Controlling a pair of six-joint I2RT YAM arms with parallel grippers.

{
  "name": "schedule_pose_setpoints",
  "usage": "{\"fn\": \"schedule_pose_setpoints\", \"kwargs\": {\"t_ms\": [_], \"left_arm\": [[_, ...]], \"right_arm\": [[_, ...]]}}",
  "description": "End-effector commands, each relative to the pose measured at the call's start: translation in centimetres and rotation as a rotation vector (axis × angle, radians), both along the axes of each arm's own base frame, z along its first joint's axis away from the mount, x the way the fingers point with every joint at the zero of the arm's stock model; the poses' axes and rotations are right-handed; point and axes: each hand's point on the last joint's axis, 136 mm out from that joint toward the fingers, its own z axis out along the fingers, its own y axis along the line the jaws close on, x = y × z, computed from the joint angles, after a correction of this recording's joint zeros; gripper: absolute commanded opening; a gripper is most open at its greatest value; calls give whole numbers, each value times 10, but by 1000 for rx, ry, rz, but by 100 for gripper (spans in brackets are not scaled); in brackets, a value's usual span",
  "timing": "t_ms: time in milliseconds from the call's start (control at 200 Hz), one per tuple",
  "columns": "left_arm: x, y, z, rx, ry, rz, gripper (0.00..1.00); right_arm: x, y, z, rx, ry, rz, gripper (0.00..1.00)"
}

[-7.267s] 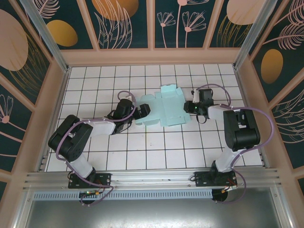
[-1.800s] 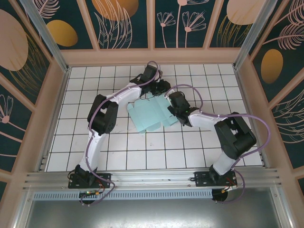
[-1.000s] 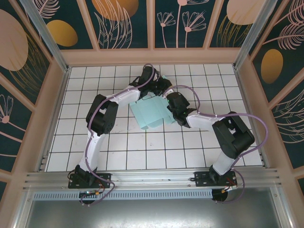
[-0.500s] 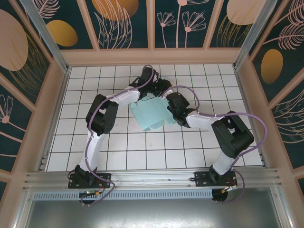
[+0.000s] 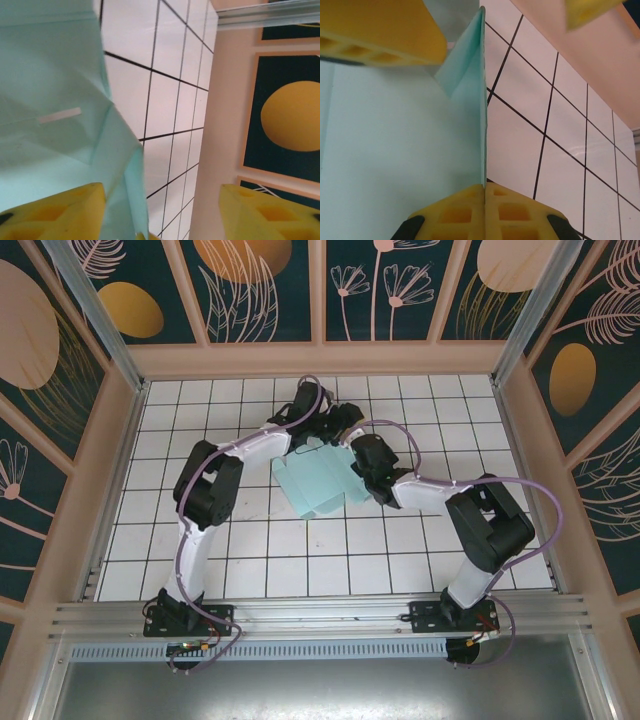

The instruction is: Fold the paper box

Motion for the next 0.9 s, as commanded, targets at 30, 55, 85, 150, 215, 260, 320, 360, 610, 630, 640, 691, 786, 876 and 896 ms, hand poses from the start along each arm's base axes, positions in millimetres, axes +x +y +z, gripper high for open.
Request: {"fn": "schedule_pose_setpoints", "kwargs": {"t_ms": [30,55,85,150,215,260,320,360,610,630,640,691,786,876,896], "left_arm": [[5,27,50,-9,-168,46,71],[5,35,52,-6,-182,57,73],[3,44,53,-2,-195,76,77],[-1,68,59,9,-259,129,87],[-6,89,65,52,-323,165,99],[-10,101,68,106,-380,172,99],[-13,117,67,208,-456,175,99],[-14,125,64,279,-499,165,99],[-15,143,47,630,-779,-37,95],[-16,140,46,639,-799,-69,94],[-16,139,44,646,-806,-84,93],[-12,136,35,683,-810,-137,90],[-2,133,15,730,-792,-211,86],[-1,125,2,709,-804,-291,84],[0,123,0,707,-806,-304,83]], "right_arm": [[-1,-9,8,108,1,-23,0],[-1,-11,8,127,5,-24,0],[-1,-13,8,153,8,-24,0],[-5,-10,10,202,18,-7,0],[-1,-24,10,234,19,-33,0],[-2,-25,12,266,24,-26,0],[-3,-25,13,309,31,-13,0],[-3,-25,16,340,32,1,0],[-6,-24,22,482,69,53,0],[-6,-24,24,487,68,55,0],[-6,-24,24,487,69,56,0],[-7,-23,24,490,75,63,0],[-8,-21,25,498,80,75,0],[-8,-22,26,500,79,75,0],[-8,-23,26,500,80,74,0]]}}
